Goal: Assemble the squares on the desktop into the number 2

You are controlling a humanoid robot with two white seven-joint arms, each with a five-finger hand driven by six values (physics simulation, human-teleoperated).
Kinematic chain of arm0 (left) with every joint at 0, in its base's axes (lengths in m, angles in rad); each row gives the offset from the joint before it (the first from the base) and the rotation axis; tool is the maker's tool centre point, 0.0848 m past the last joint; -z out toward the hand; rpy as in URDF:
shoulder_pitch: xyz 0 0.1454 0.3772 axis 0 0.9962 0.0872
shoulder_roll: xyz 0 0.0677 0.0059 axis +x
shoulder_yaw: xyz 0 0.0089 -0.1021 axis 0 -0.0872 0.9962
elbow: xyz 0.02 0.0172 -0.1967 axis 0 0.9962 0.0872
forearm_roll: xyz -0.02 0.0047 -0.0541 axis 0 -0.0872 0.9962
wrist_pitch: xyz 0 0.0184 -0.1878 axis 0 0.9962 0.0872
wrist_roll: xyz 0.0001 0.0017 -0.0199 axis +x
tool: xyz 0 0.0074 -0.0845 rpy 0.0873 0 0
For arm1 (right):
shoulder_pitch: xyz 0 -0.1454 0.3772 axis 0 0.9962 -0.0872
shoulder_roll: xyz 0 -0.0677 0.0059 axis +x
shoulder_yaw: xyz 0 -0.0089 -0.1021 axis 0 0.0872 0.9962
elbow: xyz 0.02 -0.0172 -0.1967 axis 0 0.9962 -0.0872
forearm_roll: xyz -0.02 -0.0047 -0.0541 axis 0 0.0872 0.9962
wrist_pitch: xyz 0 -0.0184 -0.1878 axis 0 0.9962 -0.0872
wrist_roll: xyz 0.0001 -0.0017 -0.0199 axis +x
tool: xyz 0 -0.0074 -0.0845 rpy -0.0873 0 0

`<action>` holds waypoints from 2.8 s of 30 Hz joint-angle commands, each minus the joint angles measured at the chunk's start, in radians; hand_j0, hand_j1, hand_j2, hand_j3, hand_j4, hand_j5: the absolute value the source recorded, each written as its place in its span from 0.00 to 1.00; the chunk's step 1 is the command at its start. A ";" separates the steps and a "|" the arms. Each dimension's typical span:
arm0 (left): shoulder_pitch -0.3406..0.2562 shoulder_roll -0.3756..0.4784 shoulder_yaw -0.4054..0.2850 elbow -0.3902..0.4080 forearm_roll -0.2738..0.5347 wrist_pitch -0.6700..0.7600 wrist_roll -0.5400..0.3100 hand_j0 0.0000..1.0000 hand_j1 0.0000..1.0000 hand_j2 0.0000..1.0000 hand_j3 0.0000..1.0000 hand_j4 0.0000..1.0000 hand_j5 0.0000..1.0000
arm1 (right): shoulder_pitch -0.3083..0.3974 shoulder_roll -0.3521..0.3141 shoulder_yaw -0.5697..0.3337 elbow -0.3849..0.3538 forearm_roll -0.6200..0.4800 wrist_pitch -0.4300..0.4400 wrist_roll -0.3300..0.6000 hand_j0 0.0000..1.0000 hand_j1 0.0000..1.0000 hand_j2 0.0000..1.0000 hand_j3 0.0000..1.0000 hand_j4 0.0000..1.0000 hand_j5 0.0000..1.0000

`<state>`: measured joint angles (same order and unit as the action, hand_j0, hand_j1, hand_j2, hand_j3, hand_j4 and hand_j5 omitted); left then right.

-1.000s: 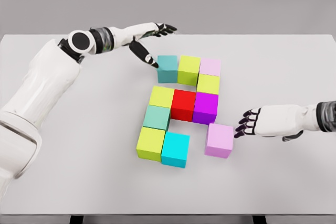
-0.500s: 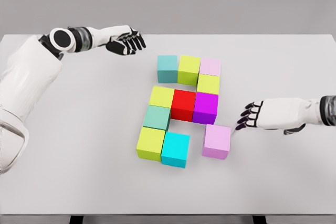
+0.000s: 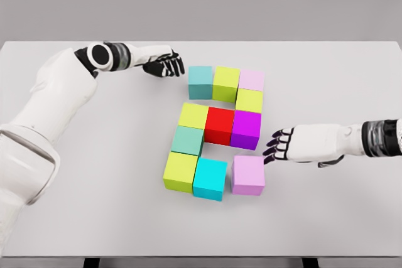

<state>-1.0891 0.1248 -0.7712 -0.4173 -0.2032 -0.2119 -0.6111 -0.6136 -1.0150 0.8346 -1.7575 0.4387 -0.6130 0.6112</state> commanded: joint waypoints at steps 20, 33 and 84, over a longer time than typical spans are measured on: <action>0.002 -0.027 0.039 -0.008 0.007 -0.012 0.000 0.49 0.49 0.49 0.49 0.49 0.49 | 0.044 -0.002 0.014 -0.003 -0.006 0.002 0.000 1.00 1.00 1.00 1.00 1.00 1.00; 0.002 0.068 0.136 -0.084 0.047 -0.063 0.000 0.97 0.97 0.97 0.97 0.97 0.97 | 0.049 0.042 0.070 -0.005 -0.006 0.002 0.000 1.00 1.00 1.00 1.00 1.00 1.00; 0.072 0.167 0.170 -0.483 0.059 -0.150 0.000 1.00 1.00 1.00 1.00 1.00 1.00 | -0.233 -0.063 0.360 -0.008 -0.189 0.002 0.000 1.00 1.00 1.00 1.00 1.00 1.00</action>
<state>-1.0155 0.2901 -0.6040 -0.8673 -0.1493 -0.3334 -0.6113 -0.8514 -1.0808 1.1928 -1.7641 0.2635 -0.6118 0.6104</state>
